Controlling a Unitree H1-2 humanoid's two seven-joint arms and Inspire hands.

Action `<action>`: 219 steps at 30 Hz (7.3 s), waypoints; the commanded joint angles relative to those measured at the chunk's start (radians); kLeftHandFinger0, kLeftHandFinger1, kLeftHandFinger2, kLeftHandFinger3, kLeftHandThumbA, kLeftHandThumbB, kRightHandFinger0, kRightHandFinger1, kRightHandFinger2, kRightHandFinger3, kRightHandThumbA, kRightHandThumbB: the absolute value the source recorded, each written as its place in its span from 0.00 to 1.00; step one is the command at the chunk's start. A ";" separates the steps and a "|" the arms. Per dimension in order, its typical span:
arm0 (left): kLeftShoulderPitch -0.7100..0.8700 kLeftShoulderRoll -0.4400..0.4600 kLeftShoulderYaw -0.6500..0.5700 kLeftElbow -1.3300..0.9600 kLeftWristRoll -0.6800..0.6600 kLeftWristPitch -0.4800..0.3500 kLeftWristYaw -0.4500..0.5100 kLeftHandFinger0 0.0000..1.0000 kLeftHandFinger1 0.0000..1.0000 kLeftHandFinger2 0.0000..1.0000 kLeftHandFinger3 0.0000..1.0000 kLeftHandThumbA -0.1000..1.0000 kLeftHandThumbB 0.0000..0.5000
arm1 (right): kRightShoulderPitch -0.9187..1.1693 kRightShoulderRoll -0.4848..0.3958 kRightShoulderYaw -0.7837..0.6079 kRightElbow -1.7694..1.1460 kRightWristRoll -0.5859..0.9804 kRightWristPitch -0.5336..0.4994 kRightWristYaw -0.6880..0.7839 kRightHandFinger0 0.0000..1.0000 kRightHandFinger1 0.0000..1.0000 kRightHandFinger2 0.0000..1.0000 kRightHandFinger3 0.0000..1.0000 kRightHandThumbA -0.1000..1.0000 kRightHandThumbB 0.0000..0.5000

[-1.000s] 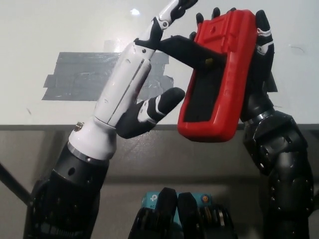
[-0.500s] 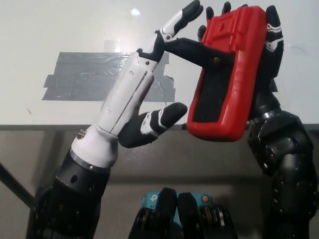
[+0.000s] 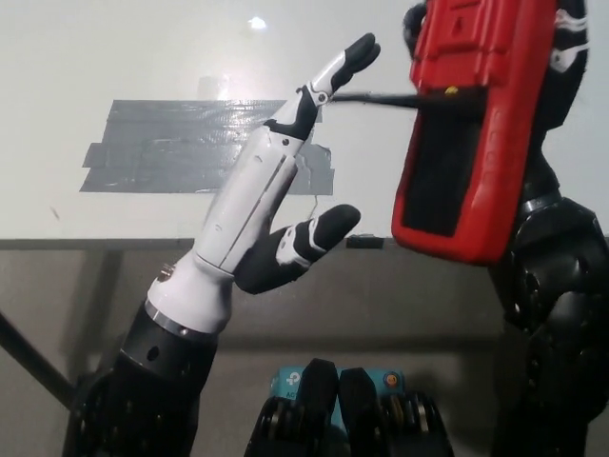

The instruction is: The robot first picks the multimeter with right hand and then unfolds the black stand on the back of it using left hand

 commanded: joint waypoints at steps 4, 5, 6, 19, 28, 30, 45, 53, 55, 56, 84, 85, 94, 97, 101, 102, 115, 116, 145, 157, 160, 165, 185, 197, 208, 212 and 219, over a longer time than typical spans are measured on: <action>0.011 -0.036 -0.024 0.007 0.036 -0.057 0.007 1.00 1.00 1.00 1.00 1.00 0.68 | -0.124 0.102 -0.019 -0.096 0.044 -0.139 -0.088 0.00 0.45 0.90 1.00 0.00 0.15; 0.015 -0.038 -0.025 0.007 0.034 -0.056 0.005 1.00 1.00 1.00 1.00 1.00 0.68 | -0.132 0.111 -0.018 -0.101 0.033 -0.150 -0.099 0.00 0.44 0.88 1.00 0.00 0.14; 0.017 -0.041 -0.027 0.008 0.037 -0.059 0.006 1.00 1.00 1.00 1.00 1.00 0.68 | -0.137 0.113 -0.016 -0.105 0.030 -0.154 -0.110 0.00 0.43 0.87 1.00 0.00 0.15; 0.039 -0.056 -0.030 -0.005 0.059 -0.073 0.004 1.00 1.00 1.00 1.00 1.00 0.70 | -0.175 0.180 -0.010 -0.120 -0.016 -0.263 -0.258 0.00 0.50 0.85 1.00 0.00 0.09; 0.045 -0.055 -0.041 0.023 0.092 -0.156 0.021 1.00 1.00 1.00 1.00 1.00 0.69 | -0.221 0.193 0.034 -0.126 -0.071 -0.401 -0.407 0.00 0.39 0.71 1.00 0.00 0.05; 0.050 -0.053 -0.043 0.029 0.119 -0.175 0.031 1.00 1.00 1.00 1.00 1.00 0.70 | -0.224 0.193 0.034 -0.128 -0.083 -0.402 -0.419 0.00 0.38 0.71 1.00 0.00 0.03; 0.022 0.043 -0.086 0.092 0.646 -0.397 0.226 1.00 1.00 1.00 1.00 1.00 0.92 | -0.256 0.192 0.033 -0.126 -0.195 -0.436 -0.482 0.00 0.35 0.68 1.00 0.00 0.00; 0.032 0.064 -0.106 0.122 0.670 -0.426 0.262 1.00 1.00 1.00 1.00 1.00 0.92 | -0.233 0.185 0.034 -0.127 -0.184 -0.418 -0.475 0.00 0.35 0.68 1.00 0.00 0.02; 0.039 0.055 -0.097 0.114 0.652 -0.409 0.259 1.00 1.00 1.00 1.00 1.00 0.92 | -0.249 0.191 0.011 -0.135 -0.159 -0.443 -0.504 0.00 0.34 0.68 1.00 0.00 0.06; 0.044 0.052 -0.090 0.105 0.646 -0.401 0.257 1.00 1.00 1.00 1.00 1.00 0.92 | -0.254 0.191 0.008 -0.141 -0.160 -0.447 -0.519 0.00 0.32 0.70 1.00 0.00 0.09; 0.307 0.055 0.038 -0.064 0.499 -0.495 0.274 1.00 1.00 1.00 1.00 1.00 0.72 | -0.345 -0.040 -0.187 0.347 -0.130 -0.439 -0.382 0.00 0.25 0.58 1.00 0.00 0.09; 0.323 0.053 0.042 -0.065 0.500 -0.499 0.273 1.00 1.00 1.00 1.00 1.00 0.72 | -0.360 -0.057 -0.196 0.385 -0.137 -0.439 -0.379 0.00 0.23 0.57 0.99 0.00 0.10; 0.427 0.056 0.054 -0.038 0.485 -0.548 0.287 1.00 1.00 1.00 1.00 1.00 0.68 | -0.484 -0.179 -0.212 0.702 -0.311 -0.524 -0.330 0.00 0.14 0.48 0.93 0.00 0.18; 0.458 0.059 0.054 -0.021 0.484 -0.570 0.292 1.00 1.00 1.00 1.00 1.00 0.66 | -0.524 -0.212 -0.201 0.816 -0.392 -0.577 -0.315 0.00 0.02 0.43 0.84 0.00 0.18; 0.484 0.061 0.057 -0.010 0.486 -0.587 0.287 1.00 1.00 1.00 1.00 1.00 0.66 | -0.561 -0.232 -0.204 0.934 -0.451 -0.631 -0.290 0.00 0.00 0.44 0.71 0.00 0.22; 0.488 0.060 0.058 -0.008 0.487 -0.590 0.286 1.00 1.00 1.00 1.00 1.00 0.66 | -0.566 -0.236 -0.208 0.960 -0.456 -0.642 -0.277 0.00 0.00 0.44 0.69 0.00 0.24; 0.514 0.070 0.053 0.014 0.495 -0.594 0.302 1.00 1.00 1.00 1.00 1.00 0.68 | -0.597 -0.304 -0.126 1.305 -0.703 -0.850 -0.175 0.00 0.07 0.54 0.58 0.00 0.31; 0.512 0.071 0.053 0.015 0.495 -0.594 0.303 1.00 1.00 1.00 1.00 1.00 0.68 | -0.596 -0.305 -0.116 1.313 -0.722 -0.860 -0.182 0.00 0.06 0.53 0.57 0.00 0.31; 0.509 0.073 0.074 0.016 0.477 -0.594 0.284 1.00 1.00 1.00 1.00 1.00 0.66 | -0.469 -0.354 0.252 1.561 -1.244 -0.899 -0.428 0.00 0.09 0.44 0.60 0.00 0.45; 0.515 0.070 0.072 0.017 0.466 -0.594 0.282 1.00 1.00 1.00 1.00 1.00 0.65 | -0.481 -0.364 0.275 1.525 -1.307 -0.899 -0.482 0.65 0.75 1.00 1.00 0.34 0.56; 0.515 0.068 0.075 0.016 0.465 -0.594 0.273 1.00 1.00 1.00 1.00 1.00 0.65 | -0.474 -0.372 0.302 1.491 -1.343 -0.899 -0.416 1.00 1.00 1.00 1.00 0.55 0.61; 0.512 0.077 0.073 0.023 0.459 -0.594 0.284 1.00 1.00 1.00 1.00 1.00 0.64 | -0.480 -0.381 0.350 1.458 -1.414 -0.891 -0.429 1.00 1.00 1.00 1.00 0.73 0.67; 0.356 0.058 0.094 0.080 0.299 -0.479 0.199 1.00 1.00 1.00 1.00 1.00 0.64 | -0.345 -0.505 0.352 0.300 -1.701 -0.622 -0.409 1.00 1.00 1.00 1.00 1.00 0.69; 0.185 0.087 0.189 0.337 0.010 -0.379 0.160 1.00 1.00 1.00 1.00 1.00 0.48 | -0.021 -0.490 0.457 -0.251 -1.572 -0.549 -0.222 1.00 1.00 1.00 1.00 0.92 0.55; 0.140 0.091 0.231 0.467 -0.103 -0.346 0.122 1.00 1.00 1.00 1.00 1.00 0.50 | 0.213 -0.443 0.491 -0.218 -1.522 -0.596 -0.211 1.00 1.00 1.00 1.00 0.90 0.41; 0.157 0.088 0.239 0.471 -0.119 -0.340 0.110 1.00 1.00 1.00 1.00 1.00 0.50 | 0.278 -0.428 0.491 -0.154 -1.516 -0.626 -0.207 1.00 1.00 1.00 1.00 0.91 0.38; 0.252 0.085 0.238 0.463 -0.157 -0.326 0.082 1.00 1.00 1.00 1.00 1.00 0.43 | 0.373 -0.430 0.491 0.100 -1.534 -0.701 -0.172 1.00 1.00 1.00 1.00 0.90 0.35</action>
